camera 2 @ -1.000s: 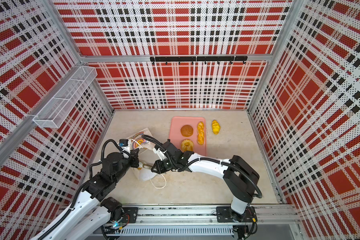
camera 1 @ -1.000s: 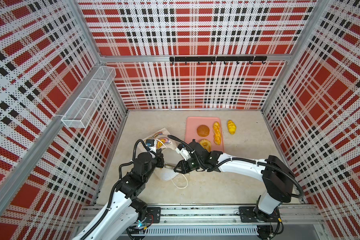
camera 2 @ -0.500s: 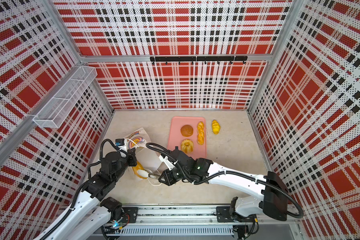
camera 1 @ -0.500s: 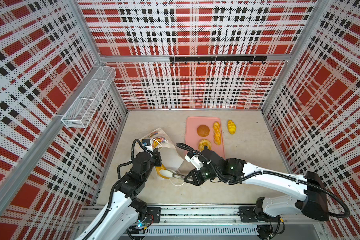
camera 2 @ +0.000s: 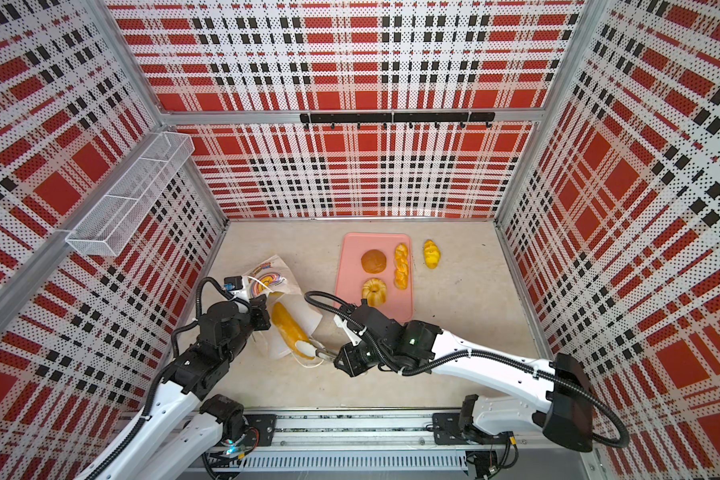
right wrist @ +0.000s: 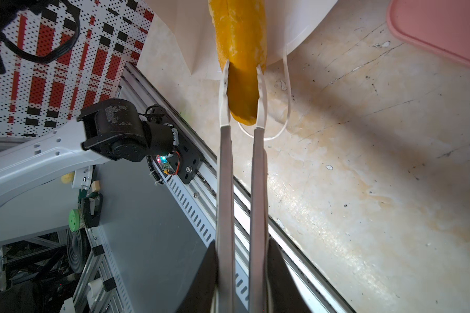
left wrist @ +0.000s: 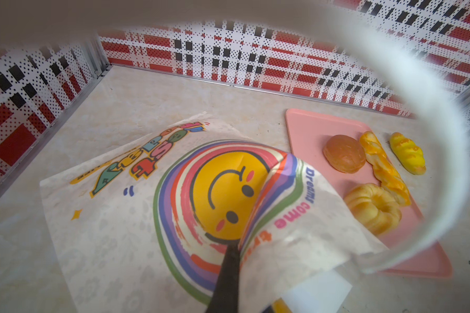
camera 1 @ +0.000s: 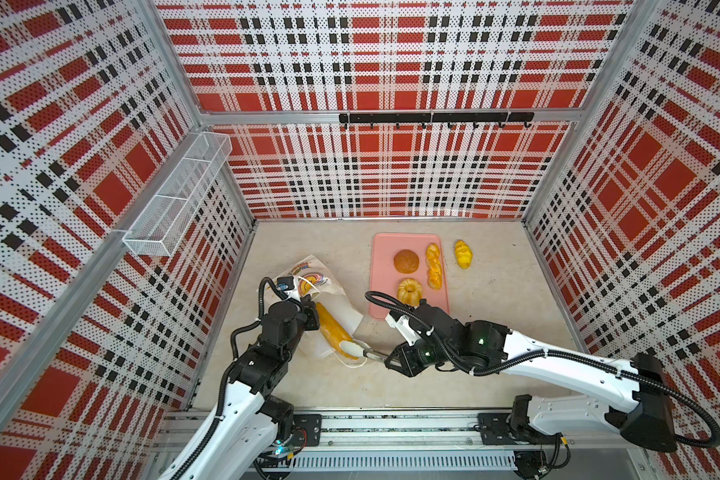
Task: Take the fake bread out of the paper bag
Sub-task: 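Pinch the long yellow loaf with the tongs and pull it out, then swing the loaf with the tongs over the pink tray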
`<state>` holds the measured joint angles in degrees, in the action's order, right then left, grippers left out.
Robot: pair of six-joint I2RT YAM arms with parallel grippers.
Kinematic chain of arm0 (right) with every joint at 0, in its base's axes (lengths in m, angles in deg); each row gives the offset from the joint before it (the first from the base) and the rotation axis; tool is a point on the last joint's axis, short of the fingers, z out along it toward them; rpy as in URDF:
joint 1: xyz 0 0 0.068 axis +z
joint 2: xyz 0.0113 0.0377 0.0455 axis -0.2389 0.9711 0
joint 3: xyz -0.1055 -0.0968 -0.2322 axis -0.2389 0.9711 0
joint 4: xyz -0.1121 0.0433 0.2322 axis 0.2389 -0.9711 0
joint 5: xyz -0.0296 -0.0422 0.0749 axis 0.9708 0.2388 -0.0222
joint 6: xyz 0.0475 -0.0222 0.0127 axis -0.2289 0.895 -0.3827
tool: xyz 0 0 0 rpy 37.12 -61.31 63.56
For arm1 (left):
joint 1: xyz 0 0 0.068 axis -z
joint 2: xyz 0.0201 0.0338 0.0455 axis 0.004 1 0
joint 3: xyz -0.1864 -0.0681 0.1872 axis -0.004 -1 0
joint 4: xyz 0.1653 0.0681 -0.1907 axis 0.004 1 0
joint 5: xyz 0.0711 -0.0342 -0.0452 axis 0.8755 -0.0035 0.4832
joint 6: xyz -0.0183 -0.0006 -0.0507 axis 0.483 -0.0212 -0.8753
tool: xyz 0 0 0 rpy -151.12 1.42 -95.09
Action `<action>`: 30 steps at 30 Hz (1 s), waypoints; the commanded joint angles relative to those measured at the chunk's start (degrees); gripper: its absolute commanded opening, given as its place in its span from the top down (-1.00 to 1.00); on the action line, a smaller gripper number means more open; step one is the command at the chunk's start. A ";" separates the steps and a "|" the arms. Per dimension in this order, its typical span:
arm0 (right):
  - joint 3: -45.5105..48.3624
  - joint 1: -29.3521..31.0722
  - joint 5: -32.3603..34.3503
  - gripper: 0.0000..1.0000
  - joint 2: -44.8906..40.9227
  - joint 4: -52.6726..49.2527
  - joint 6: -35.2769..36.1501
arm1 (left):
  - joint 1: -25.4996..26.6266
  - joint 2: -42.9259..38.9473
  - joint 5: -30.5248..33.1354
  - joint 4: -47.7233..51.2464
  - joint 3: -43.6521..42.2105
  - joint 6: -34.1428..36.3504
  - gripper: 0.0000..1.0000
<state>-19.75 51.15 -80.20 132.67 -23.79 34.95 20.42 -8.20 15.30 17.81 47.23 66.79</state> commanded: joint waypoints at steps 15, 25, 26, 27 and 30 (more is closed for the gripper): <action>3.02 0.25 -4.06 1.00 -8.75 5.83 -2.46 | -14.23 5.63 -4.46 -3.91 2.76 -3.24 1.00; 8.33 -4.34 -3.74 1.00 -21.76 8.37 -6.39 | -18.07 5.27 -5.43 -4.95 -0.01 -6.76 1.00; 8.26 -6.52 -5.06 1.00 -22.35 8.78 -6.41 | -18.09 5.03 -5.68 -5.13 -0.47 -7.20 1.00; 7.97 -8.79 -6.29 1.00 -22.80 9.03 -6.37 | -18.09 4.79 -5.99 -5.14 -0.78 -7.83 1.00; 6.23 -16.45 -10.49 1.00 -22.02 10.19 -5.49 | -17.77 3.69 -6.83 -5.26 -1.25 -8.11 1.00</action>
<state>-10.98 39.11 -87.15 110.63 -20.25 29.25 2.91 -3.28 9.12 12.94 47.05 61.24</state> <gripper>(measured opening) 0.249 0.054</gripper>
